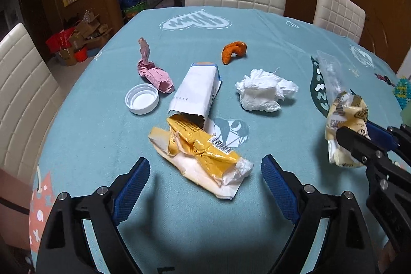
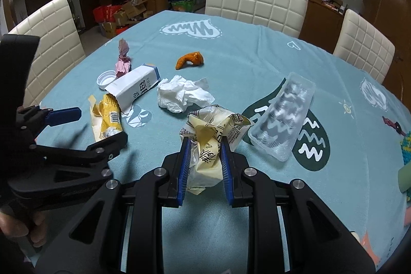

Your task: Collect trash

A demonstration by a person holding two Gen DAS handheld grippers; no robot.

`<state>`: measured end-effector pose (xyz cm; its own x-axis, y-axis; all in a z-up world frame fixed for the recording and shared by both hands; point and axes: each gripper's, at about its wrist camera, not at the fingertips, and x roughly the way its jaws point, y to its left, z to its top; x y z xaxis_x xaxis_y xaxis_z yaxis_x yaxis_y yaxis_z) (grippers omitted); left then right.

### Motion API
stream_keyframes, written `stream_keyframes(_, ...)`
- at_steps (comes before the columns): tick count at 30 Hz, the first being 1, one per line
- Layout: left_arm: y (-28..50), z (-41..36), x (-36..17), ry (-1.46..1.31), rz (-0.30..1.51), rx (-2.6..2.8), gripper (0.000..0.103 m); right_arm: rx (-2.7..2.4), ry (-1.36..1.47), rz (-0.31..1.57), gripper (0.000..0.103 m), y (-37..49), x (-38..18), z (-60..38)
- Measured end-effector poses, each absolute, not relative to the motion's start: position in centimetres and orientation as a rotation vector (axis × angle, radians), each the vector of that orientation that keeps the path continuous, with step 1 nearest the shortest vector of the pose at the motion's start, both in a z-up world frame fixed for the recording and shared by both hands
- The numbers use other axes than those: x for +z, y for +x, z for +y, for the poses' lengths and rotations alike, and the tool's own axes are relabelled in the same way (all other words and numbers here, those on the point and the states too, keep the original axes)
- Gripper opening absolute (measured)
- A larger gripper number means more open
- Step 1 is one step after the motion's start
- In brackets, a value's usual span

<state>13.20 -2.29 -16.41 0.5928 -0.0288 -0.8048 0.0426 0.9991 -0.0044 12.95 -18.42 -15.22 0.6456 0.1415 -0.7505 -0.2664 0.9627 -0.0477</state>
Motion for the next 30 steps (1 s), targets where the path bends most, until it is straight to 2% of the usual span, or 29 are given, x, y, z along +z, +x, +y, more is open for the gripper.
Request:
stream_keyframes(3,13.5,-2.1,-16.8,0.004,0.941,-0.035,0.085,0.242,-0.157,0.845,0.025,13.2,-15.5,-18.5)
stream_keyframes(4,13.6,-1.9,-16.9,-0.003,0.942,-0.033,0.076,0.245,-0.155,0.844,0.025,13.2,-15.5,-18.5)
stream_keyframes(5,13.6,-1.7,-17.1,-0.013,0.952,-0.042,0.055,0.246,-0.154,0.843,0.025,13.2,-15.5,-18.4)
stream_keyframes(6,13.7,-1.5,-17.1,-0.013,0.955,-0.041,0.050,0.248,-0.154,0.843,0.025,13.2,-15.5,-18.3)
stream_keyframes(7,13.6,-1.4,-17.0,-0.011,0.955,-0.046,0.034,0.250,-0.155,0.843,0.025,13.2,-15.4,-18.2)
stream_keyframes(11,12.9,-0.6,-16.8,-0.025,0.955,-0.065,0.023,0.258,-0.166,0.840,0.025,12.7,-15.1,-17.2)
stream_keyframes(30,7.3,10.1,-13.5,-0.032,0.827,0.044,0.021,0.410,-0.337,0.772,0.025,10.5,-12.4,-2.8)
